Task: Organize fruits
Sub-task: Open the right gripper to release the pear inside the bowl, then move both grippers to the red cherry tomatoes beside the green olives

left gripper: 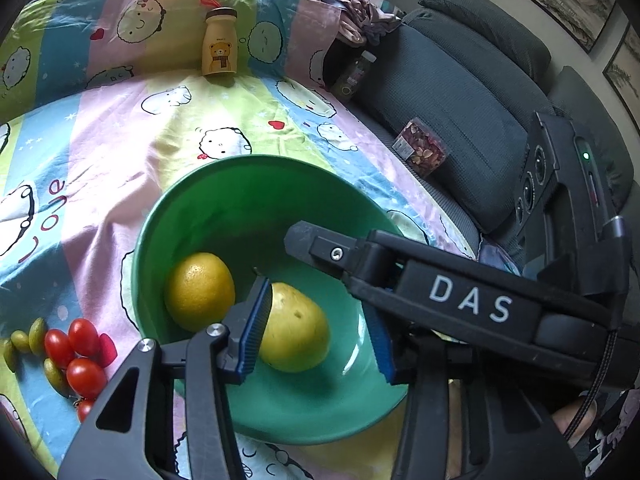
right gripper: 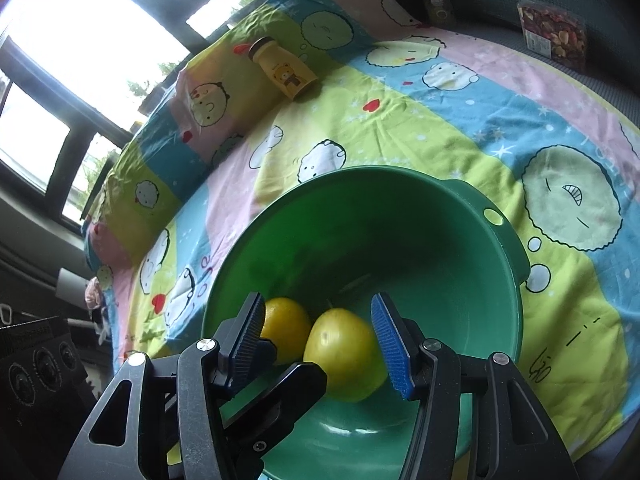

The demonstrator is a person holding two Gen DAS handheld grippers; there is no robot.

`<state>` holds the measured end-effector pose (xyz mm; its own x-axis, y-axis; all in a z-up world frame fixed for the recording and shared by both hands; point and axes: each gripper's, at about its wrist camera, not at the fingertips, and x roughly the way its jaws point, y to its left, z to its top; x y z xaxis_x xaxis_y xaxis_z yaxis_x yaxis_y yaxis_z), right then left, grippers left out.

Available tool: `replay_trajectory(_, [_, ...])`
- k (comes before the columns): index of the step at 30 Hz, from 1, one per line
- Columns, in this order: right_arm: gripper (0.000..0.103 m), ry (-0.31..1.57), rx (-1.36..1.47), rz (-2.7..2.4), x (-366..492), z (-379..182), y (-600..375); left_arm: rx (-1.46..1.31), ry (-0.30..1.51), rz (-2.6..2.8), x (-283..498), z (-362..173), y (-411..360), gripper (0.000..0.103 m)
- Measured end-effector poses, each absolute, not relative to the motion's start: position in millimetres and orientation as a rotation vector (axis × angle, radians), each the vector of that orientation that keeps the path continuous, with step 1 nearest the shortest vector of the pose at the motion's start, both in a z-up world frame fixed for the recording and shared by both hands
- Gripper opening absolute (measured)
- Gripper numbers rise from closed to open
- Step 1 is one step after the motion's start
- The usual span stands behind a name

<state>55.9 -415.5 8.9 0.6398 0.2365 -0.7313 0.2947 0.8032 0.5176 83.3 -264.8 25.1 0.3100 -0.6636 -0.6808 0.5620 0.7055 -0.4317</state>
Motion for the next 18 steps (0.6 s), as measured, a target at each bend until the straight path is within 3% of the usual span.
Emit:
replay_trajectory(7, [0.058,0.865,0.620,-0.034,53.7,21.4,-402.0,-0.114,0.872,-0.764,65.7,47.4,-235.5,0.046])
replay_trajectory(18, [0.058,0.824,0.497,0.106,55.1,48.5,-343.9,-0.181,0.851,-0.407,50.5,52.7,-114.9,0.047])
